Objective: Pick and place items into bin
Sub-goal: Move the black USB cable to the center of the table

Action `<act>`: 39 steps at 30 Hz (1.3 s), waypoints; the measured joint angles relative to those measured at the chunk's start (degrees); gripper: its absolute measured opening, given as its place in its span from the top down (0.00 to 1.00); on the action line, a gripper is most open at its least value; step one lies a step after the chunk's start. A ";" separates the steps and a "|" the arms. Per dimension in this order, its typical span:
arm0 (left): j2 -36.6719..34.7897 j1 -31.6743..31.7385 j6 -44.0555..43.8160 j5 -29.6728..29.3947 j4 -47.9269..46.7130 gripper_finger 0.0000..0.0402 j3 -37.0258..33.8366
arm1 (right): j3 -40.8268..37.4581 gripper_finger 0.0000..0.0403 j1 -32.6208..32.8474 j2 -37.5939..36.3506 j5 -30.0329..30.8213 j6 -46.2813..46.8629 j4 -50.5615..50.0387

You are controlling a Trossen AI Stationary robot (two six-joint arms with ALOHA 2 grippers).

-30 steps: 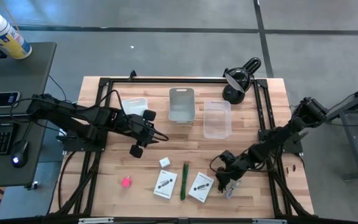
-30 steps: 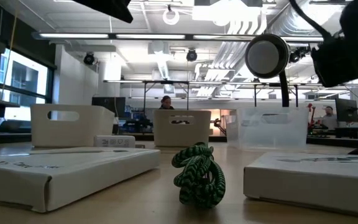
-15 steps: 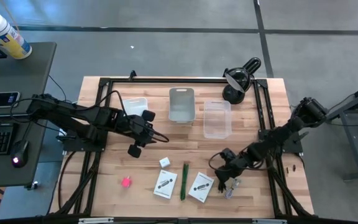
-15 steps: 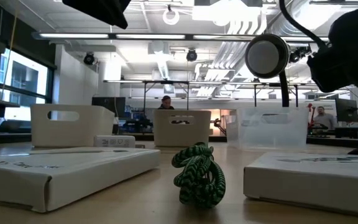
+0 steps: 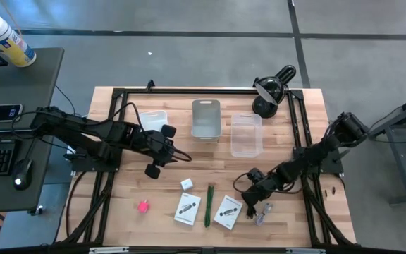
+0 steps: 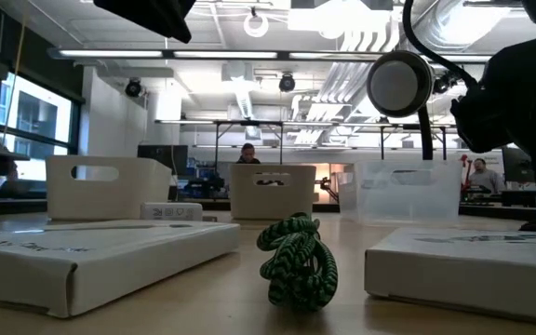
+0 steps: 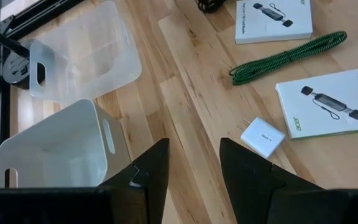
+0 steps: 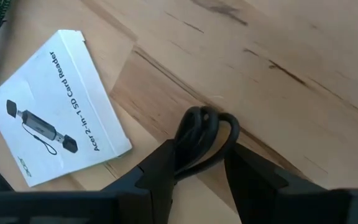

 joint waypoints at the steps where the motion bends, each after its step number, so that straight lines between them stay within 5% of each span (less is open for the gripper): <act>1: 0.00 0.00 0.01 -0.24 -0.04 0.67 0.00 | 0.04 0.69 0.00 0.20 -0.01 -0.03 0.31; 10: 0.00 0.00 -0.17 -0.35 -0.01 0.67 0.01 | 0.04 0.97 -0.55 -0.97 3.06 -4.73 0.75; 28: 0.00 0.00 -3.26 -8.02 -5.74 0.67 0.01 | -0.12 0.99 -15.49 -2.59 6.05 -27.03 13.10; 39: 0.00 0.00 -5.99 -8.00 -6.15 0.67 0.01 | 3.97 0.98 -20.67 -2.63 -1.82 -39.53 14.84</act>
